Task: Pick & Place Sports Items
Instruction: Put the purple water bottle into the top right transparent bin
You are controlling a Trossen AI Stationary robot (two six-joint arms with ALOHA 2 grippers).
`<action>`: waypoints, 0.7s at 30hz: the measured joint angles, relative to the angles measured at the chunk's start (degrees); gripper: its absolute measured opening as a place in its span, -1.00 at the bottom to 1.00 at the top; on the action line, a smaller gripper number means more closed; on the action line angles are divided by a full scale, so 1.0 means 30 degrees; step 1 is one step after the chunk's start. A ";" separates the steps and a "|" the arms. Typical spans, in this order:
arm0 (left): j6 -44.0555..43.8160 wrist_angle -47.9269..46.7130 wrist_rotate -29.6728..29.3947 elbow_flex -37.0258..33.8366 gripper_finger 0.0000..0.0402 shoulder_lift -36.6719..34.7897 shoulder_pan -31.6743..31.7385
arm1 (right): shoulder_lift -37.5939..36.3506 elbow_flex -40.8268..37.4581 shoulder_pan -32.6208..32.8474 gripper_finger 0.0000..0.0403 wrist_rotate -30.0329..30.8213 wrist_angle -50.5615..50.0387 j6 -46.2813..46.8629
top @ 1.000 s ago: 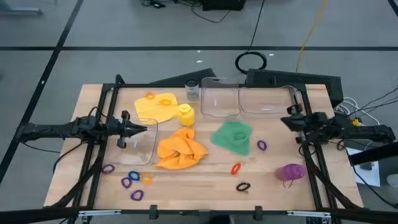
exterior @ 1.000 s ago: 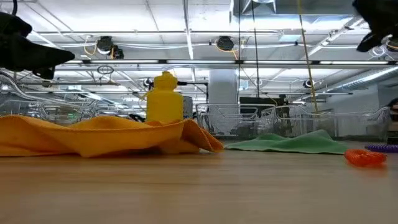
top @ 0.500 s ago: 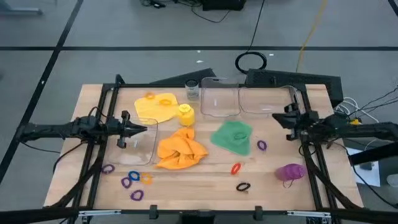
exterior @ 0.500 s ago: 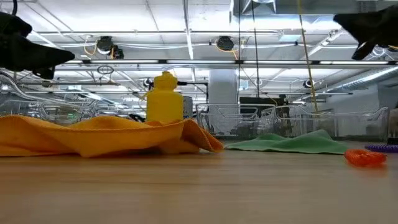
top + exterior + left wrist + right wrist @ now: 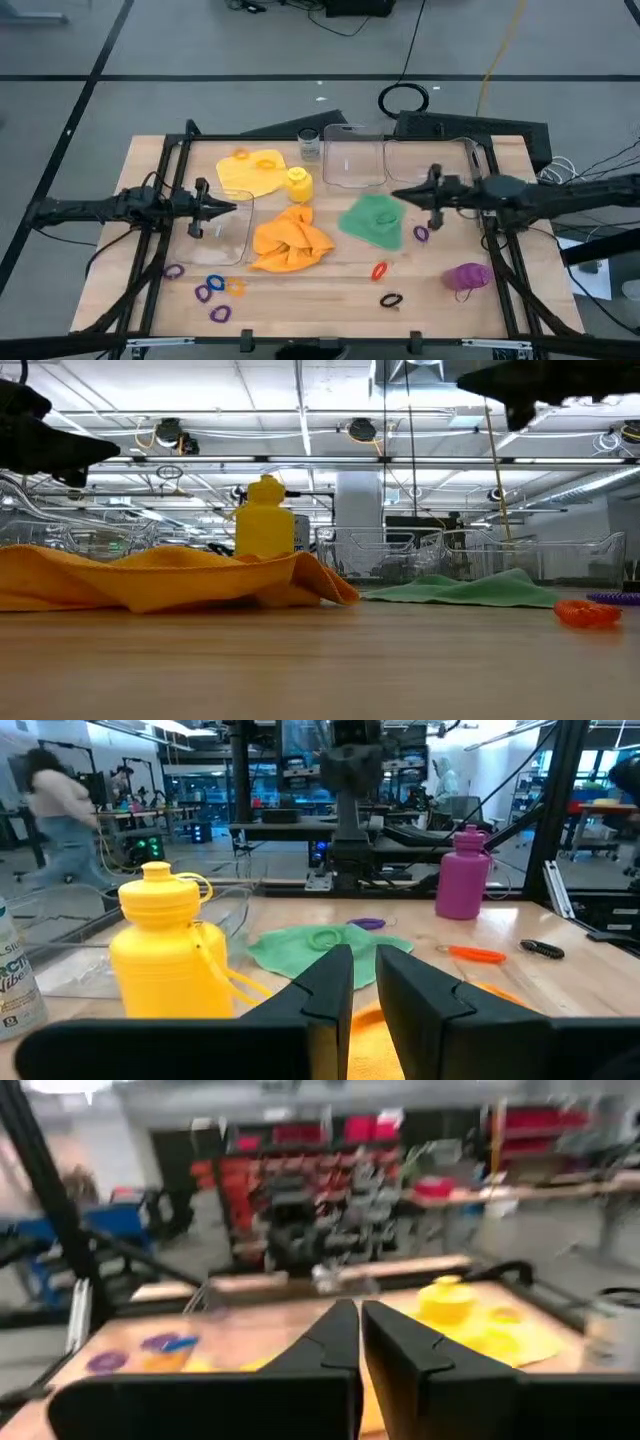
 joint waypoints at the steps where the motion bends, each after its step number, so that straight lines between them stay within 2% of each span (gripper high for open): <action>1: -0.0463 0.0049 0.0005 0.0000 -0.76 0.0000 0.0000 | 0.0640 0.0673 0.0280 -1.00 0.0000 -0.0583 -0.0009; 4: -0.2669 0.0172 0.0029 0.0000 -0.76 0.0000 0.0000 | 0.2350 0.2708 0.1312 -1.00 0.0100 -0.1659 0.0013; 7: -0.4879 0.0271 0.0036 0.0000 -0.76 0.0000 0.0000 | 0.3820 0.4634 0.2853 -1.00 0.1339 -0.2811 0.0018; 10: -0.6333 0.0586 0.0022 0.0000 -0.76 0.0000 -0.0004 | 0.5038 0.6565 0.4823 -1.00 0.3723 -0.4615 -0.0019; 16: -0.7140 0.1081 0.0015 0.0000 -0.76 0.0000 -0.0005 | 0.7087 1.0059 0.9208 -1.00 0.9527 -0.8032 0.1223; 21: -0.7668 0.1088 0.0017 0.0000 -0.76 0.0000 -0.0007 | 0.8198 1.1258 1.2747 -1.00 1.2730 -0.8373 0.2909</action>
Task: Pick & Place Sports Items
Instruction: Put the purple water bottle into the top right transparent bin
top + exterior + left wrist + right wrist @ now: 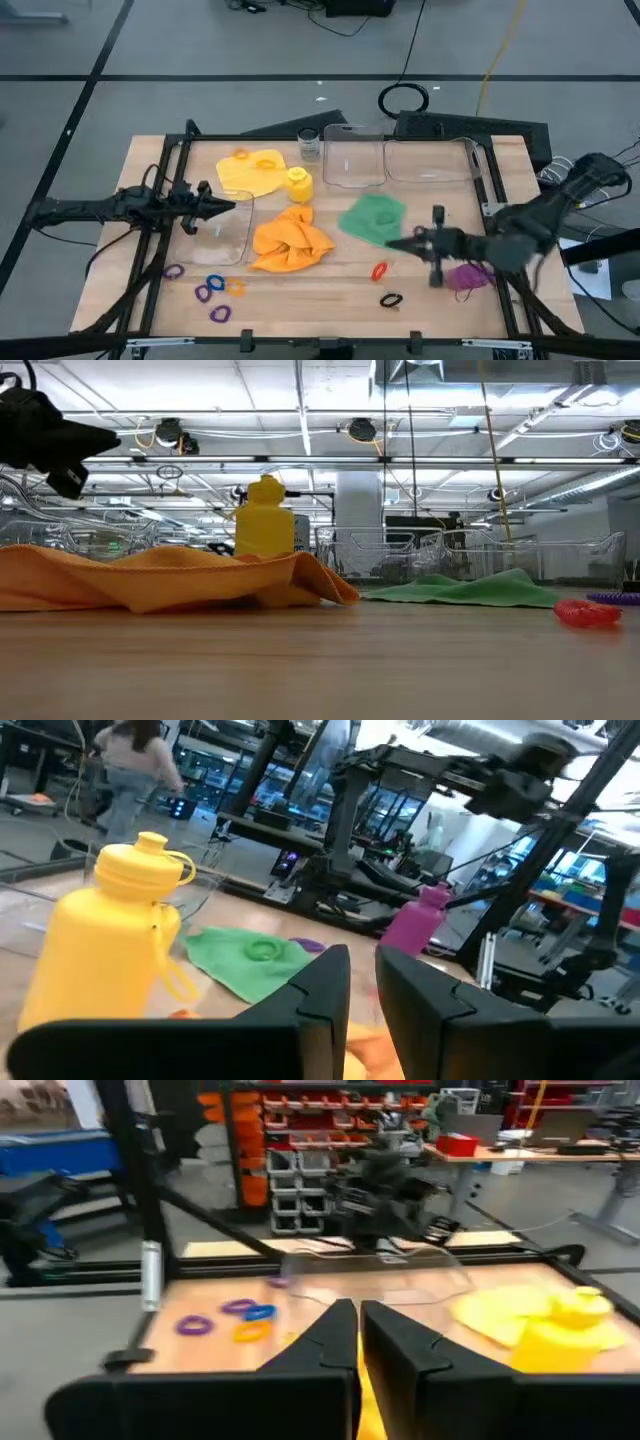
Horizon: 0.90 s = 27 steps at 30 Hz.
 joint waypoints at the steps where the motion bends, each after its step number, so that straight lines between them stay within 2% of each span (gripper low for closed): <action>1: -0.0318 -0.0002 -0.0002 0.0000 -0.76 0.0000 0.0000 | 0.0161 0.0019 0.0636 -1.00 0.0585 0.0030 0.0402; 6: -0.1467 0.0005 -0.0002 0.0000 -0.76 0.0000 0.0000 | 0.0968 0.0019 0.3359 -1.00 0.2990 0.0036 0.2675; 11: -0.1182 0.0474 -0.0002 0.0000 -0.76 0.0000 0.0007 | 0.1721 0.0019 0.5090 -1.00 0.4795 0.0035 0.3758; 18: 0.0351 0.2103 0.0005 0.0000 -0.76 0.0000 0.0007 | 0.1864 0.0026 0.6049 -1.00 0.5360 -0.0503 0.3757; 23: 0.2879 0.2779 -0.0010 0.0000 -0.76 0.0000 0.0006 | 0.1176 0.0026 0.5598 -1.00 0.4719 -0.2346 0.3754; 27: 0.5701 0.3138 -0.0075 0.0000 -0.76 0.0000 0.0000 | 0.0081 0.0026 0.3803 -1.00 0.0630 -0.5027 0.3751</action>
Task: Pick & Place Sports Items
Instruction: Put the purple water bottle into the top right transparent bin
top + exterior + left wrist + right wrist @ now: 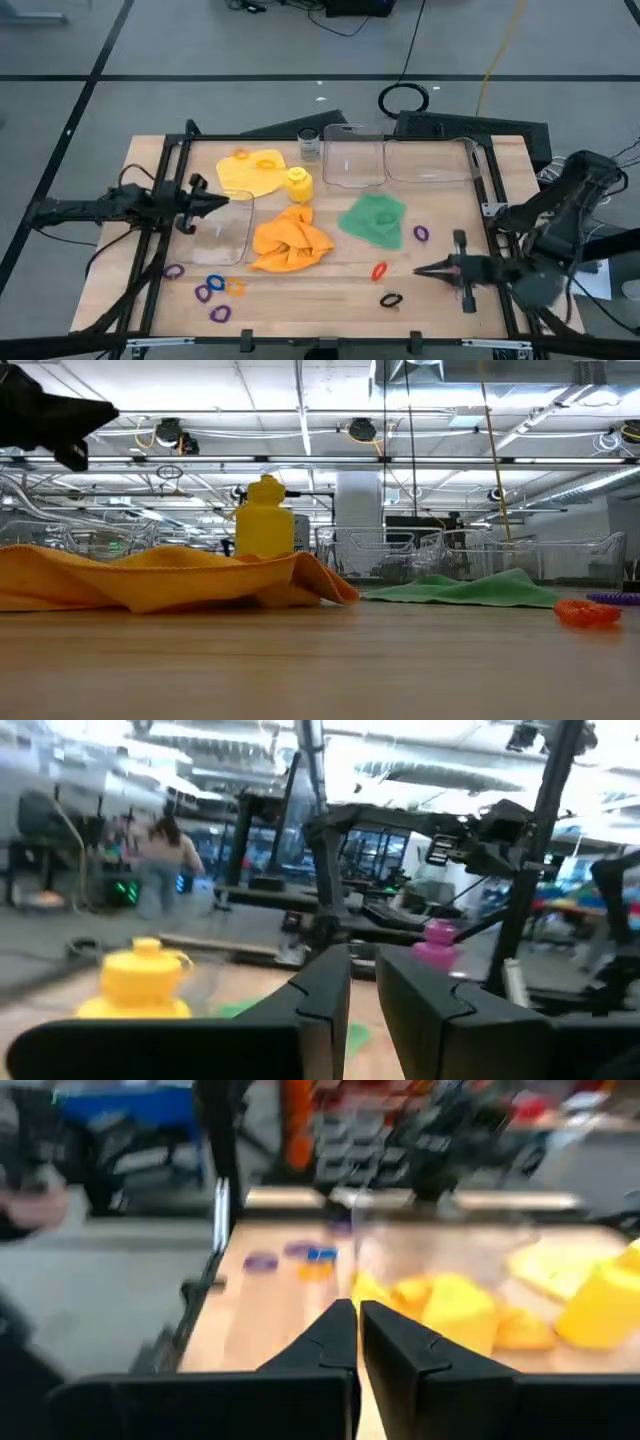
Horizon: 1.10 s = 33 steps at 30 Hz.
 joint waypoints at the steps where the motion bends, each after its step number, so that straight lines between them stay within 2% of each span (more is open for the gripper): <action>1: 0.0556 0.0000 -0.0065 0.0000 -0.76 0.0017 0.0007 | -0.0293 0.0000 -0.0652 -1.00 -0.1132 -0.0901 0.0038; 5: 0.1400 0.0530 -0.0486 -0.0007 -0.76 0.0447 0.0007 | -0.1147 0.0000 -0.3283 -1.00 -0.5101 -0.4967 0.0014; 9: 0.1833 0.2492 -0.1511 -0.0007 -0.76 0.1584 0.0007 | -0.1498 0.0000 -0.4897 -1.00 -0.7520 -0.7647 -0.0396; 14: 0.2762 0.5561 -0.1911 -0.0022 -0.76 0.3802 0.0007 | -0.1848 0.0000 -0.5597 -1.00 -0.9155 -0.9356 -0.0763; 20: 0.1972 0.9185 -0.1807 -0.0029 -0.76 0.7250 0.0005 | -0.2086 0.0000 -0.5886 -1.00 -1.0441 -1.0088 0.0228; 23: 0.1270 1.1921 -0.0468 -0.0029 -0.76 0.9034 0.0000 | -0.2086 0.0000 -0.6034 -1.00 -1.1101 -1.0384 0.0472; 29: 0.0885 1.8273 0.3967 -0.0029 -0.76 1.2591 -0.0244 | -0.2086 0.0000 -0.6537 -1.00 -1.4606 -1.0267 0.1689; 33: 0.1077 2.1667 0.4345 0.0347 -0.76 1.5420 -0.1679 | -0.2086 0.0000 -0.6241 -1.00 -1.5724 -1.0469 0.2440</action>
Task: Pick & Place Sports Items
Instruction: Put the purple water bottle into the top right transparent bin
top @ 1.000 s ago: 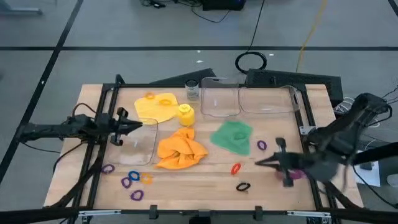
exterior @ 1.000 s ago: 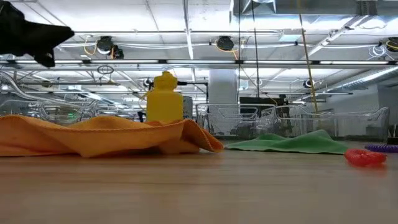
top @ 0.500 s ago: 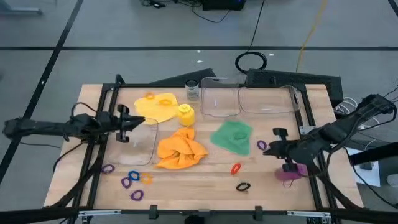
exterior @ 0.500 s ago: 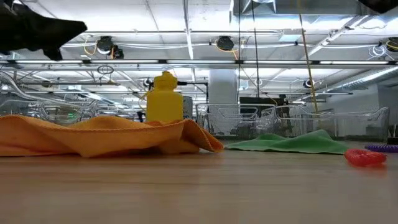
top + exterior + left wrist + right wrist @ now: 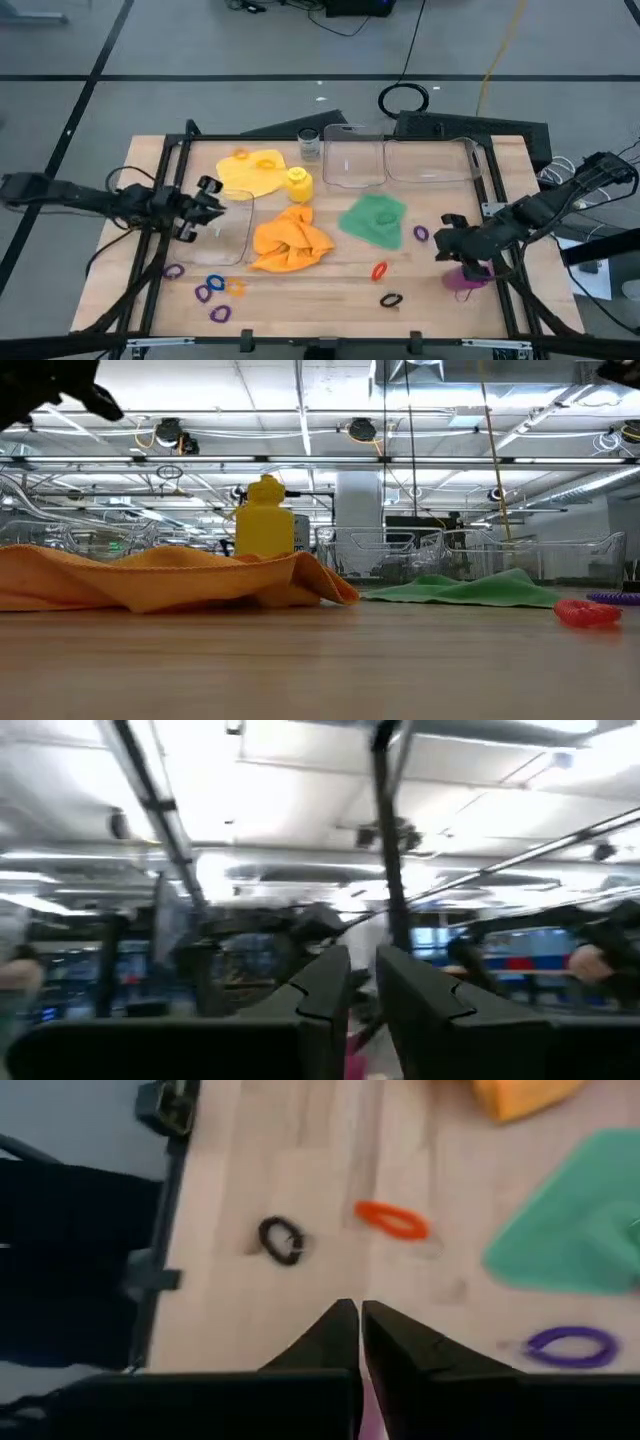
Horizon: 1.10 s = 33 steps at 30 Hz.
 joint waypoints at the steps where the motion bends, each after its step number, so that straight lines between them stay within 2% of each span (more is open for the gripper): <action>1: 0.0372 0.0409 -0.0165 0.0371 -0.76 0.0782 -0.0536 | 0.0000 0.0000 0.0184 -1.00 -0.0161 -0.0086 0.0286; 5: 0.2530 0.0469 -0.1252 0.3055 -0.76 0.4156 -0.2570 | 0.0000 0.0002 0.1171 -1.00 -0.0624 -0.0486 0.1146; 10: 0.5509 -0.1252 -0.1413 0.8059 -0.76 0.8417 -0.3764 | 0.0000 0.0007 0.2379 -1.00 -0.0696 -0.1192 0.1143; 16: 0.6280 -0.7100 -0.2605 1.4211 -0.76 1.1711 -0.3701 | 0.0033 0.0334 0.3015 -1.00 -0.0711 -0.3054 0.0738; 22: 0.5940 -1.4068 -0.3283 1.9092 -0.76 1.3673 -0.3159 | 0.0467 0.3329 0.2960 -1.00 0.0362 -0.5813 -0.1066; 27: 0.5933 -1.6953 -0.3286 2.1698 -0.76 1.5118 -0.2941 | 0.0517 0.5182 0.2953 -1.00 0.0367 -0.6440 -0.1434; 33: 0.6333 -1.7345 -0.3287 2.2501 -0.76 1.5815 -0.2742 | 0.0503 0.5413 0.2953 -0.95 -0.0784 -0.6462 0.0280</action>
